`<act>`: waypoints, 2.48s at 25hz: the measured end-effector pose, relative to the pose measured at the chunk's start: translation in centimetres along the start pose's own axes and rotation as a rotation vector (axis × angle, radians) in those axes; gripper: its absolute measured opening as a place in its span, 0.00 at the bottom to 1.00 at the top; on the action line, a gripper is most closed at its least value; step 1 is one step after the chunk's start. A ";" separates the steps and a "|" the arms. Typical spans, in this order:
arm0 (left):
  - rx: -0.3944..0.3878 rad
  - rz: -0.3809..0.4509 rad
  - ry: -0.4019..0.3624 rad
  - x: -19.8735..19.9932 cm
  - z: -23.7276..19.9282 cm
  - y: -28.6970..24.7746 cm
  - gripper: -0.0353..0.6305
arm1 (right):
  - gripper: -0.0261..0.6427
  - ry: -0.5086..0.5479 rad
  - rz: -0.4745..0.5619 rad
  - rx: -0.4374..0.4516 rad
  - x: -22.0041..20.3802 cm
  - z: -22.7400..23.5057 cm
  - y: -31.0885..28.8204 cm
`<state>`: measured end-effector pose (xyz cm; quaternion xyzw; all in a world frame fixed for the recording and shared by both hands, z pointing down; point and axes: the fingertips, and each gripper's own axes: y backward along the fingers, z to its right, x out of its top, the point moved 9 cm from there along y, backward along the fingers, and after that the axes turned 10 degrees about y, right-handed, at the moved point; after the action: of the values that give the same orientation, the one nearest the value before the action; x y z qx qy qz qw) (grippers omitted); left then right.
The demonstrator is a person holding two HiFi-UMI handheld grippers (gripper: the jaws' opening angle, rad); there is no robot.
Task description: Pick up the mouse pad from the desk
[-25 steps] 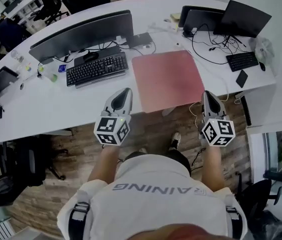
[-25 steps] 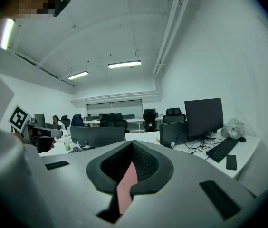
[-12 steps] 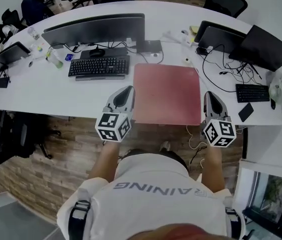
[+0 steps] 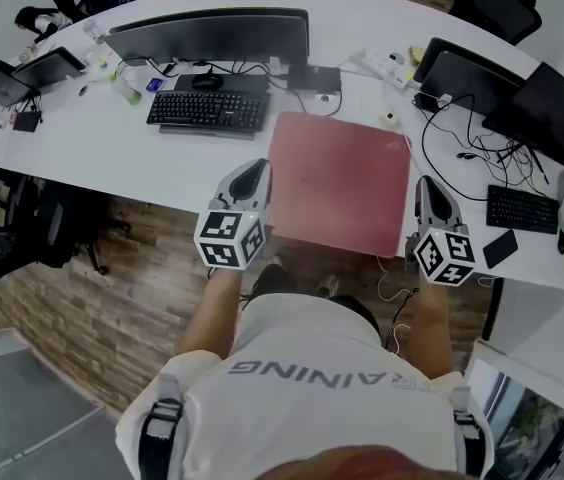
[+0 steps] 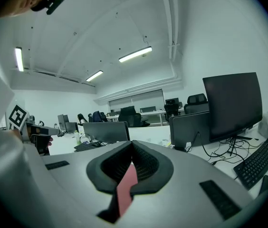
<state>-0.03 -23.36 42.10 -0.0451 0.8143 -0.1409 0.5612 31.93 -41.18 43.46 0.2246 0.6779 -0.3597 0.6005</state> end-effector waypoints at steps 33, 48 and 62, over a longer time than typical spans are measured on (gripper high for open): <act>0.155 -0.670 0.070 -16.2 -11.6 -15.5 0.56 | 0.53 0.002 -0.742 -0.083 -20.3 3.1 -12.3; 0.206 -0.805 0.062 -20.6 -14.0 -16.3 0.57 | 0.57 -0.009 -0.872 -0.070 -24.2 2.7 -12.6; 0.256 -0.800 0.042 -21.0 -13.2 -16.6 0.56 | 0.46 -0.086 -0.848 -0.087 -24.5 2.2 -12.4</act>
<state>-6.03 -31.99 70.05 -0.2846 0.7197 -0.4487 0.4468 28.63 -47.67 70.06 -0.1145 0.6991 -0.5549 0.4361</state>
